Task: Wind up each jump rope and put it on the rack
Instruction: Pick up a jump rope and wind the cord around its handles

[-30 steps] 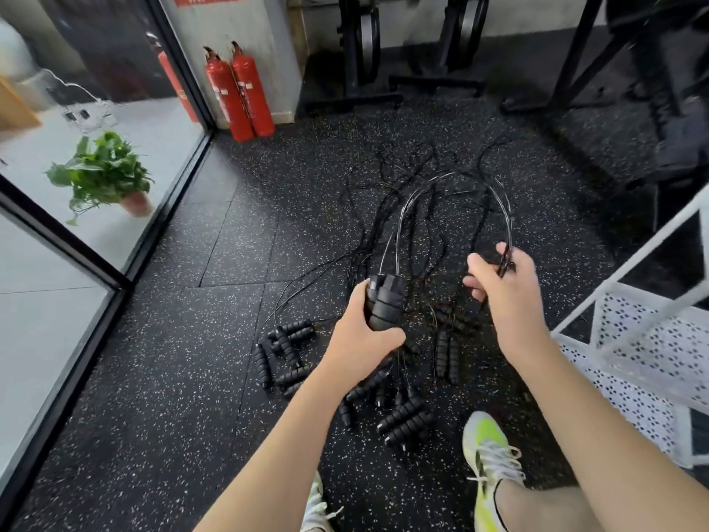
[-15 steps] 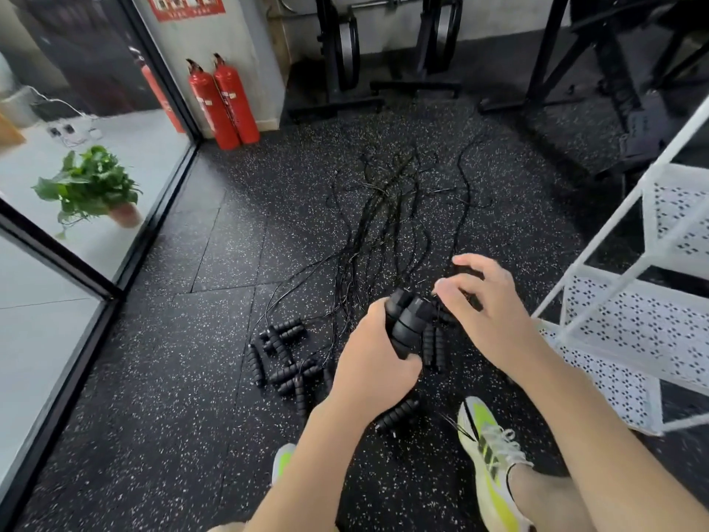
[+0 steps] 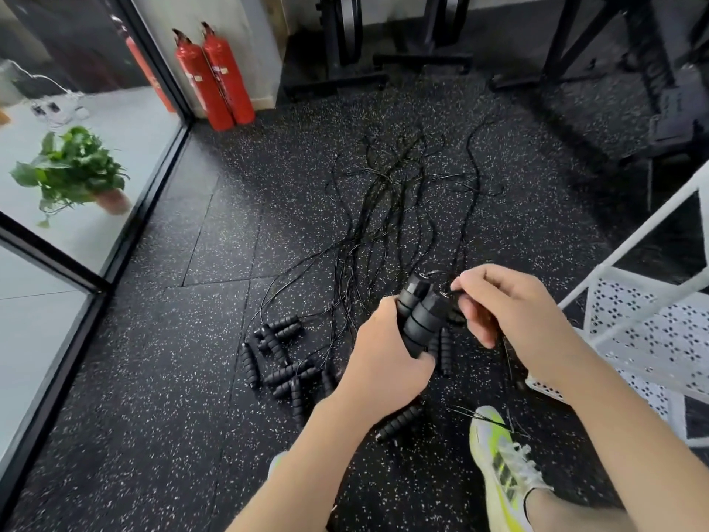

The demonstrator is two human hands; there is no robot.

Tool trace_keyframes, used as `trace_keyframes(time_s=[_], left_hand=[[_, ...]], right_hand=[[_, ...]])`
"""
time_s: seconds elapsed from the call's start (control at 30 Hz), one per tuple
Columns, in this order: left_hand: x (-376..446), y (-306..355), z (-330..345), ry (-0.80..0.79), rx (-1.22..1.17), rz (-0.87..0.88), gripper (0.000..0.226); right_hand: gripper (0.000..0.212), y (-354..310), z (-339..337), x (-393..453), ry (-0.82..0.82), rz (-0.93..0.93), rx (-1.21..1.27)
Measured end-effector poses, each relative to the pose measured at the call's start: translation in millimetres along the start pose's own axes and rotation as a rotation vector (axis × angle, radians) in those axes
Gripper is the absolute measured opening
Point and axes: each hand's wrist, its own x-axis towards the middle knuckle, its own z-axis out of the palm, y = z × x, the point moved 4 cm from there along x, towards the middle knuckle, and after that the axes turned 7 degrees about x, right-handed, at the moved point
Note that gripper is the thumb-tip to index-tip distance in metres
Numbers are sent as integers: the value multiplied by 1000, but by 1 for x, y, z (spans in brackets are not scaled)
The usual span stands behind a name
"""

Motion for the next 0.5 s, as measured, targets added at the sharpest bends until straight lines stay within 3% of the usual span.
trace_keyframes(time_s=[0.1,0.2,0.4,0.5], left_hand=[[2,-2,-1,0,-65,-16,29],[4,-2,-5,-40,-201,-66,28],[9,4,4,-314,-1030,-136,42],[14,6,1,-365,-1301,-155,41]], right_hand=[[15,-11,-3,2,-36,-3,-44],[21,-18,-6,4,-33,-55,-259],[35,-21,19,-6,96,-234,-413],[37,-20,31,-7,83,-234,-399]])
